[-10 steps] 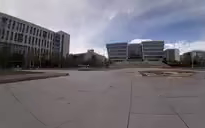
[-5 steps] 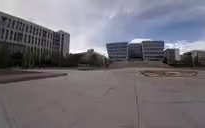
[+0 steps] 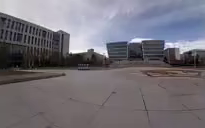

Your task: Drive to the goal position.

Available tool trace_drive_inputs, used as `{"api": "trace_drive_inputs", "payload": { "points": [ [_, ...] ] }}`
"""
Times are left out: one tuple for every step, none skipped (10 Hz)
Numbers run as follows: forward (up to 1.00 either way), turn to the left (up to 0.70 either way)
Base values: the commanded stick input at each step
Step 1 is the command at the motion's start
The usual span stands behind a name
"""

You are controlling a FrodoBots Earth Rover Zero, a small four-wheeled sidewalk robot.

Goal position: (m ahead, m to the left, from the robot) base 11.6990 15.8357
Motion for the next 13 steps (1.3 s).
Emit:
{"api": "trace_drive_inputs", "payload": {
  "points": [
    [0.70,0.00],
    [0.70,0.00],
    [0.70,0.00],
    [0.70,0.00],
    [0.70,0.00],
    [0.70,0.00],
    [0.70,0.00],
    [0.70,0.00],
    [0.70,0.00],
    [0.70,0.00],
    [0.70,0.00],
    [0.70,0.00],
    [0.70,0.00]
  ]
}}
